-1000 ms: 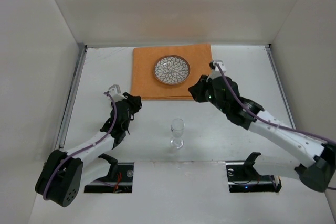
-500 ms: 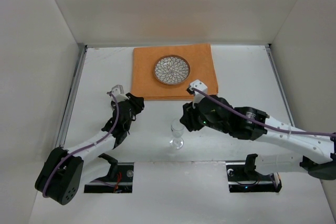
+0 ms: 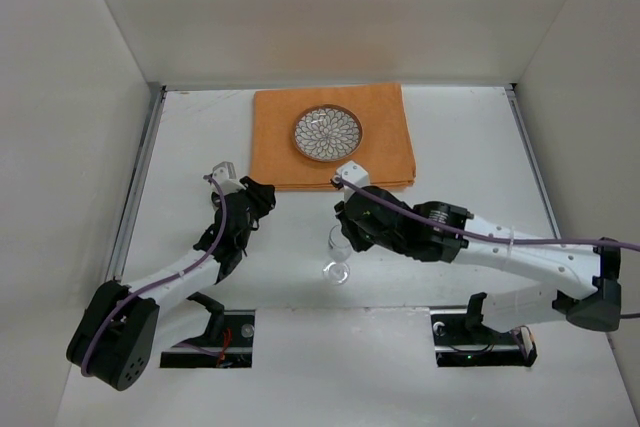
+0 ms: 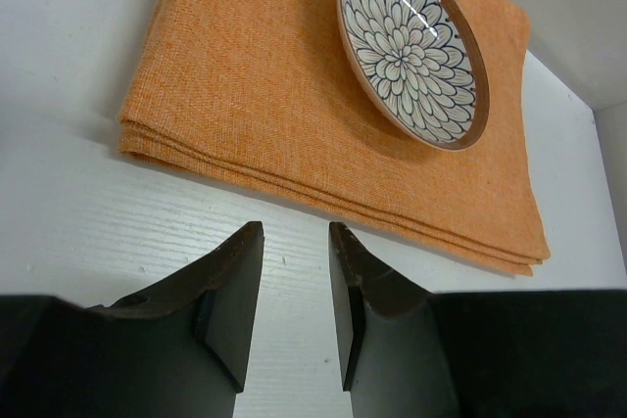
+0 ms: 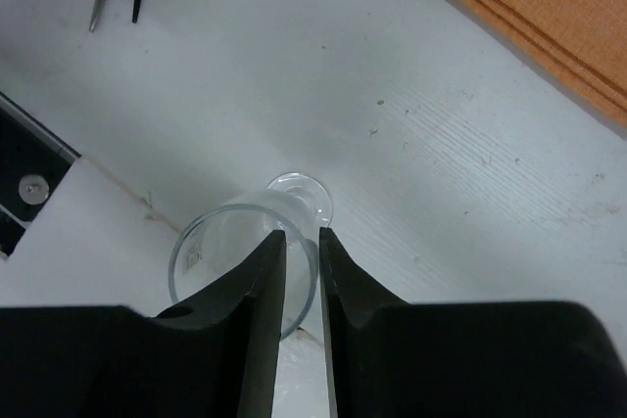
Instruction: Set the dinner table for one person
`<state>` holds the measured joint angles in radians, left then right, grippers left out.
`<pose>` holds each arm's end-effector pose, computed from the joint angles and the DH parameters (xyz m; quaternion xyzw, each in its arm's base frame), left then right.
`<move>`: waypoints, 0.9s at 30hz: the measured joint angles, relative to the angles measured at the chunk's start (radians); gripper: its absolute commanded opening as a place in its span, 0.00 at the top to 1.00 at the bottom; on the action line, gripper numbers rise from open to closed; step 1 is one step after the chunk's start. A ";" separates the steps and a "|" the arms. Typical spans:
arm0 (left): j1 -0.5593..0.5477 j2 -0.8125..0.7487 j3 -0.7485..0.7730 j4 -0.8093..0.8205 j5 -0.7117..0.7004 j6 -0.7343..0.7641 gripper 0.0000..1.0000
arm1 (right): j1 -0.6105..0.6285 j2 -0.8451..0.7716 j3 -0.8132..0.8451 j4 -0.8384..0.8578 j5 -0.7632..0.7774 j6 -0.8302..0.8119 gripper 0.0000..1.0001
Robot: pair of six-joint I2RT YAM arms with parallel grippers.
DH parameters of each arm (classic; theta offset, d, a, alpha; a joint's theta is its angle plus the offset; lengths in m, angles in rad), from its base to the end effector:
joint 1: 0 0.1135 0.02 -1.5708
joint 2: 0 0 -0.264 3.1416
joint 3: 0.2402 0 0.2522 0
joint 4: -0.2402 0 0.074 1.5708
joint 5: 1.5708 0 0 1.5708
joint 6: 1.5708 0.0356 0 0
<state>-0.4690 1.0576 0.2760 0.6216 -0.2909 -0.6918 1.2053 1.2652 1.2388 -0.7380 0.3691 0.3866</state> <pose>0.1948 -0.0873 0.1963 -0.1771 0.7382 -0.2595 0.5970 0.1065 0.2424 0.3446 -0.2938 0.8581 0.1575 0.3904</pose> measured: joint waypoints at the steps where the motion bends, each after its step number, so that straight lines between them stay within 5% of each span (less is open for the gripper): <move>1: 0.000 0.000 0.000 0.000 0.000 0.000 0.69 | 0.000 0.006 0.001 0.001 0.001 -0.003 0.86; 5: 0.000 0.000 0.000 0.000 0.000 0.000 0.67 | -0.005 0.026 0.016 0.002 0.015 -0.013 0.96; 14: 0.005 -0.003 0.000 0.000 -0.002 -0.001 0.58 | -0.095 -0.028 0.048 -0.002 0.086 -0.041 0.97; 21: 0.006 -0.008 0.000 0.000 -0.005 -0.001 0.56 | -0.399 -0.060 0.084 0.160 0.102 -0.115 0.97; 27: 0.006 -0.008 0.000 0.000 -0.005 -0.001 0.55 | -0.673 0.169 0.266 0.267 0.093 -0.161 0.97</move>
<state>-0.4629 1.0492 0.2760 0.6216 -0.2958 -0.6926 0.5320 1.4342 1.5051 -0.4709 0.4622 0.2256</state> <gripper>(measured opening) 0.444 0.121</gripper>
